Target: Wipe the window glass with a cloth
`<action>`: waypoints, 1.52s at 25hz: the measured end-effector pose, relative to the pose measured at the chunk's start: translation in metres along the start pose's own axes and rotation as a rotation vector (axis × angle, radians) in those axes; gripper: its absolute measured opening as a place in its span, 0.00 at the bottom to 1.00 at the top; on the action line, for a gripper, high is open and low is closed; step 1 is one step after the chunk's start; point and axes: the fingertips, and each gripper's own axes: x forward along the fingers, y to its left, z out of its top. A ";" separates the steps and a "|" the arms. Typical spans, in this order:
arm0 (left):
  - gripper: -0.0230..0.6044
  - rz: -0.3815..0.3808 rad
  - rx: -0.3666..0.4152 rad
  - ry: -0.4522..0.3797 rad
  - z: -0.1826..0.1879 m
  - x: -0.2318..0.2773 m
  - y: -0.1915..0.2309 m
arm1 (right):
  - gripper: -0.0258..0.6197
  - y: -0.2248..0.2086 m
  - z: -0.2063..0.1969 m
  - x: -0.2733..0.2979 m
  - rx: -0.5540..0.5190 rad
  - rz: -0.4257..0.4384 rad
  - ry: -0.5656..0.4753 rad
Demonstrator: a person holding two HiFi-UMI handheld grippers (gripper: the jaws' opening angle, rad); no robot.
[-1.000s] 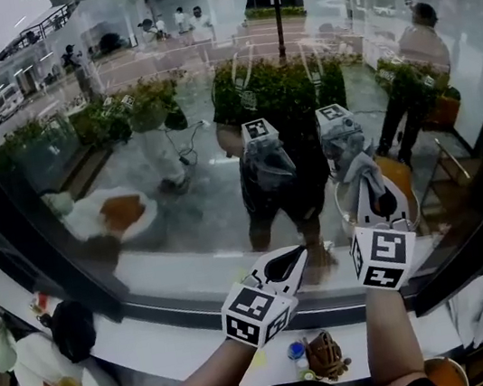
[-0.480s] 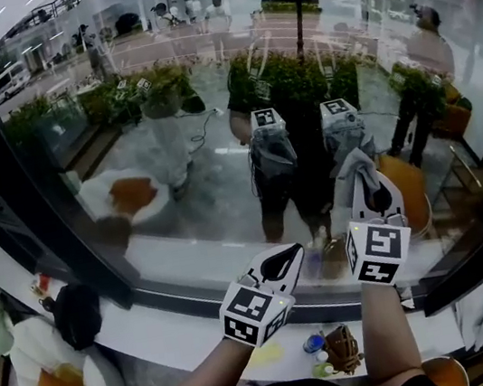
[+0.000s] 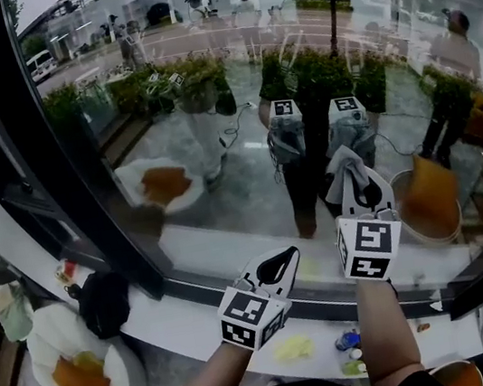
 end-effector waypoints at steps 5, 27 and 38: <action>0.05 0.065 -0.043 0.017 -0.005 -0.027 0.019 | 0.10 0.050 0.001 0.014 0.011 0.086 0.006; 0.05 0.154 -0.053 -0.005 -0.017 -0.083 0.108 | 0.10 0.177 0.012 0.050 -0.019 0.204 0.010; 0.05 0.155 -0.043 0.003 -0.018 -0.086 0.106 | 0.10 0.177 0.012 0.050 -0.017 0.205 0.008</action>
